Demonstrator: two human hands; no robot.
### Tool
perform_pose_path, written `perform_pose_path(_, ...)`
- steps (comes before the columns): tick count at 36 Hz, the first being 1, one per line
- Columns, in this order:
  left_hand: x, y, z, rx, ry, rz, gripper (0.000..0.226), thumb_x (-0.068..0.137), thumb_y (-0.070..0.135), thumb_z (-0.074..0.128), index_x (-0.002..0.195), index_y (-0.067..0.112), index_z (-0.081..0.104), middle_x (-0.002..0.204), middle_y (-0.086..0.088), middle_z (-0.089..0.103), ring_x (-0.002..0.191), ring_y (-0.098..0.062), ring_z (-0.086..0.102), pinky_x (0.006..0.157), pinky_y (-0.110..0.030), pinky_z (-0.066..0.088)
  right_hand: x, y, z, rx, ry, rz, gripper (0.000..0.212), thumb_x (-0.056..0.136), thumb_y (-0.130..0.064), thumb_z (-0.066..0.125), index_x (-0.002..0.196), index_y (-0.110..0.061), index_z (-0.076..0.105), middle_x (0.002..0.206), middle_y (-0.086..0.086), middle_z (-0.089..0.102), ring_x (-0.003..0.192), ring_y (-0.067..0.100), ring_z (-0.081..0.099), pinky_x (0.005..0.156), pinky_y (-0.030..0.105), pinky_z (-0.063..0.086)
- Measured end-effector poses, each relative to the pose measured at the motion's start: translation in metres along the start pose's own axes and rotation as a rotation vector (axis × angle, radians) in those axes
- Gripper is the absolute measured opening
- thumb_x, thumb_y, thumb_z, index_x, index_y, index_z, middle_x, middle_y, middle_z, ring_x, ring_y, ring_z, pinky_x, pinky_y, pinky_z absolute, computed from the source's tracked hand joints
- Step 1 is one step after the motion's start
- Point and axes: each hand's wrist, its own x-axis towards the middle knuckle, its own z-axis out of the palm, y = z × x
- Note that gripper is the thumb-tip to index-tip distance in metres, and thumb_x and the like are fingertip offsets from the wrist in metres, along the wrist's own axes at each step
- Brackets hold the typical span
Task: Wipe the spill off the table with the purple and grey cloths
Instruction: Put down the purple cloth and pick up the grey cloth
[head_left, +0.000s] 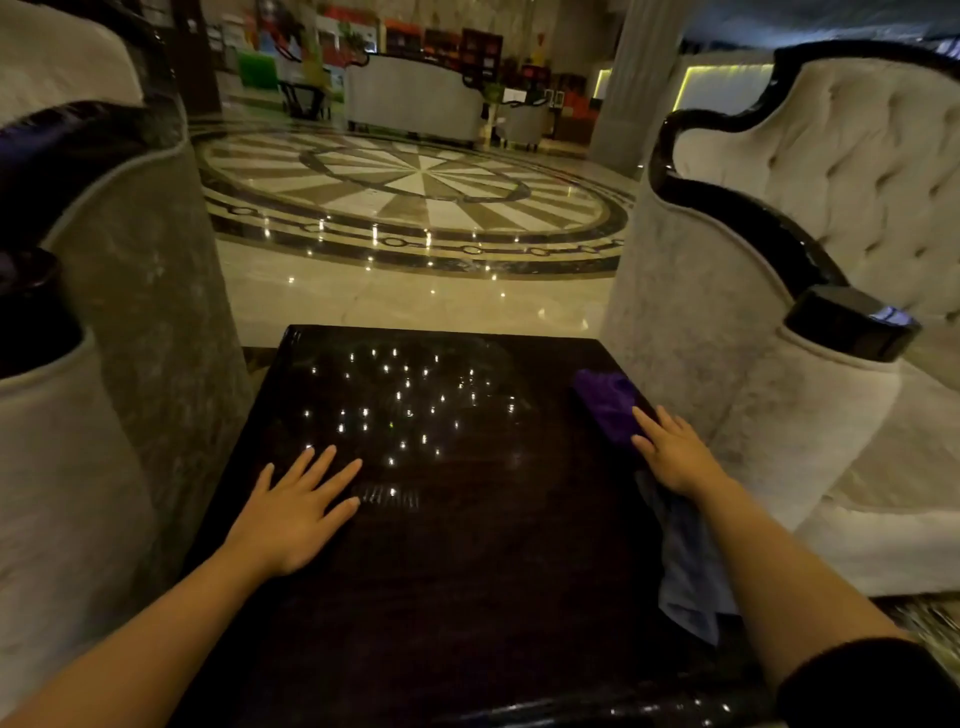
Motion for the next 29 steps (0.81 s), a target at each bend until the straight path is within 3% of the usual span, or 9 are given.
perform_pose_path(4, 0.000, 0.001, 0.000, 0.000, 0.007, -0.005, 0.056, 0.095, 0.053, 0.019, 0.144, 0.038, -0.004, 0.158, 0.003, -0.008, 0.144, -0.016, -0.012, 0.117, -0.047, -0.005, -0.033, 0.010, 0.001, 0.066, 0.021, 0.064, 0.055, 0.097, -0.036, 0.034, 0.145, -0.020, 0.012, 0.154, 0.024, 0.011, 0.144, 0.034, 0.010, 0.118, 0.040, 0.011)
perform_pose_path(9, -0.001, 0.003, -0.004, 0.000, 0.008, -0.012, 0.055, 0.095, 0.053, 0.019, 0.144, 0.039, -0.001, 0.158, 0.003, -0.007, 0.144, -0.016, -0.010, 0.117, -0.047, -0.004, -0.071, 0.010, 0.017, 0.111, -0.039, 0.240, 0.064, 0.089, -0.058, 0.036, 0.144, -0.037, 0.010, 0.156, 0.019, 0.005, 0.142, 0.040, 0.008, 0.116, 0.054, 0.015)
perform_pose_path(12, -0.002, 0.004, -0.004, 0.019, -0.001, -0.019, 0.055, 0.095, 0.052, 0.018, 0.144, 0.038, -0.003, 0.158, 0.003, -0.008, 0.145, -0.017, -0.009, 0.117, -0.046, -0.003, -0.084, 0.001, 0.030, 0.115, -0.052, 0.293, 0.070, 0.086, -0.063, 0.035, 0.144, -0.037, 0.007, 0.156, 0.020, 0.000, 0.141, 0.042, 0.011, 0.113, 0.056, 0.012)
perform_pose_path(17, -0.007, 0.005, -0.006, 0.035, 0.050, -0.047, 0.056, 0.095, 0.051, 0.017, 0.143, 0.038, -0.010, 0.158, 0.000, -0.005, 0.145, -0.018, -0.003, 0.118, -0.044, 0.002, -0.093, -0.010, 0.037, 0.075, 0.061, 0.311, 0.052, 0.097, -0.038, 0.031, 0.145, -0.031, 0.011, 0.154, 0.019, 0.014, 0.134, 0.042, 0.026, 0.110, 0.052, 0.026)
perform_pose_path(23, -0.019, 0.010, -0.008, 0.098, 0.167, -0.032, 0.054, 0.096, 0.048, 0.014, 0.143, 0.037, -0.010, 0.159, -0.001, 0.001, 0.146, -0.021, 0.005, 0.117, -0.042, 0.011, -0.096, -0.019, 0.033, 0.104, 0.111, 0.311, 0.043, 0.099, -0.022, 0.027, 0.142, -0.028, 0.025, 0.149, 0.013, 0.031, 0.131, 0.041, 0.028, 0.106, 0.052, 0.026)
perform_pose_path(29, -0.031, 0.011, -0.012, 0.079, 0.136, -0.001, 0.054, 0.097, 0.047, 0.016, 0.145, 0.036, -0.006, 0.159, -0.001, -0.005, 0.146, -0.020, -0.001, 0.117, -0.042, 0.007, -0.083, -0.069, 0.031, 0.152, 0.215, 0.011, 0.044, 0.097, -0.019, 0.037, 0.140, -0.028, 0.033, 0.144, 0.013, 0.040, 0.120, 0.038, 0.041, 0.093, 0.047, 0.039)
